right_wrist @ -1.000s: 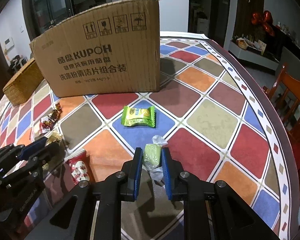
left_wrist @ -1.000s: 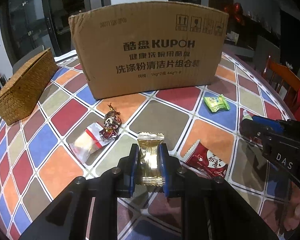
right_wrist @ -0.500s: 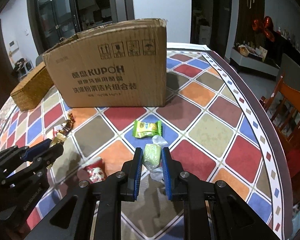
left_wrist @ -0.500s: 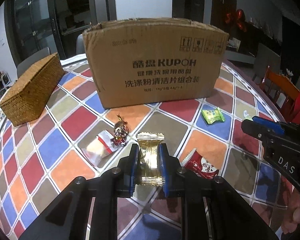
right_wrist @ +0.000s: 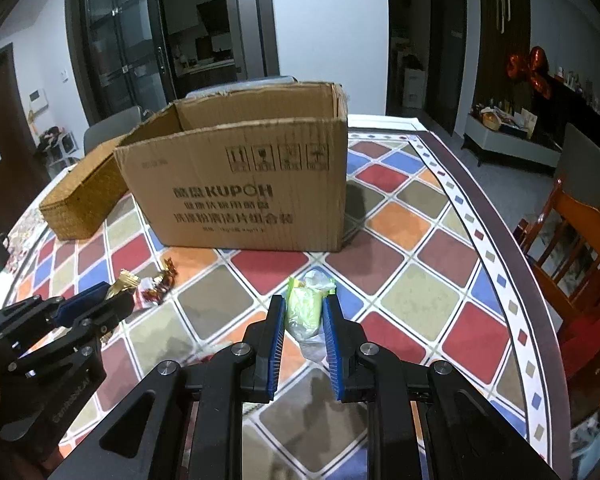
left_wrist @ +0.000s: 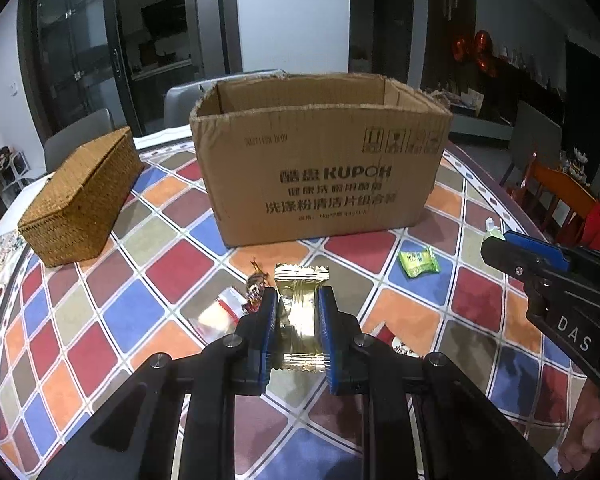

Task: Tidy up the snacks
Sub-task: 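Lift and carry the gold packet and green candy over the cardboard box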

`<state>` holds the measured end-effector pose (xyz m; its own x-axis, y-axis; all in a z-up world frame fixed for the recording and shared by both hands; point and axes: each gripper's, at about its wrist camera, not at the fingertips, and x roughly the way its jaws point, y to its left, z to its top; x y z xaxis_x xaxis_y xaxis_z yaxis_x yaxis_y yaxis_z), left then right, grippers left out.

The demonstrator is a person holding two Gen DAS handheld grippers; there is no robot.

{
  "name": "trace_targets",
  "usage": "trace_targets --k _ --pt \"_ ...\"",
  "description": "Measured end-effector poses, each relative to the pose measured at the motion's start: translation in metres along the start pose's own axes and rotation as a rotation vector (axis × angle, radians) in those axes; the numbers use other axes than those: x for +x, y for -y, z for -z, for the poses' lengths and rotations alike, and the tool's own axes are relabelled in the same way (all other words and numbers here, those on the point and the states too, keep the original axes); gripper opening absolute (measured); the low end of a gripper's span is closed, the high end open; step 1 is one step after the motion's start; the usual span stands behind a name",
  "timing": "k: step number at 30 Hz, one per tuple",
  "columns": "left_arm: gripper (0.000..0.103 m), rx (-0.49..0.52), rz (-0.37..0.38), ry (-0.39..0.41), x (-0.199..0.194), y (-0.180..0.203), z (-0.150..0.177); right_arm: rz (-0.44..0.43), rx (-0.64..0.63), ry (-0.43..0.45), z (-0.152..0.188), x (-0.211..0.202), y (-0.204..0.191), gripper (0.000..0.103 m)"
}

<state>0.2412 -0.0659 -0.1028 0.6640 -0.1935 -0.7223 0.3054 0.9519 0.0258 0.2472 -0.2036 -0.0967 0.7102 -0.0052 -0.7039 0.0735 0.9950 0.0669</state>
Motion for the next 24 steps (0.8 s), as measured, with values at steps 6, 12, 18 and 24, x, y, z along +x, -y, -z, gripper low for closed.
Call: trace_targets --k 6,12,18,24 --pt "0.021 0.001 -0.008 0.026 -0.012 -0.002 -0.011 -0.008 -0.007 0.032 -0.012 -0.011 -0.004 0.021" --pt "0.021 0.002 -0.012 0.051 -0.020 -0.005 -0.025 -0.012 -0.009 0.057 -0.024 -0.019 -0.007 0.021" --pt "0.021 0.003 -0.014 0.080 -0.026 -0.006 -0.041 -0.014 -0.014 0.086 -0.038 -0.025 -0.008 0.021" --pt "0.021 0.009 -0.013 0.107 -0.031 -0.006 -0.057 -0.016 -0.015 0.113 -0.052 -0.030 -0.006 0.021"
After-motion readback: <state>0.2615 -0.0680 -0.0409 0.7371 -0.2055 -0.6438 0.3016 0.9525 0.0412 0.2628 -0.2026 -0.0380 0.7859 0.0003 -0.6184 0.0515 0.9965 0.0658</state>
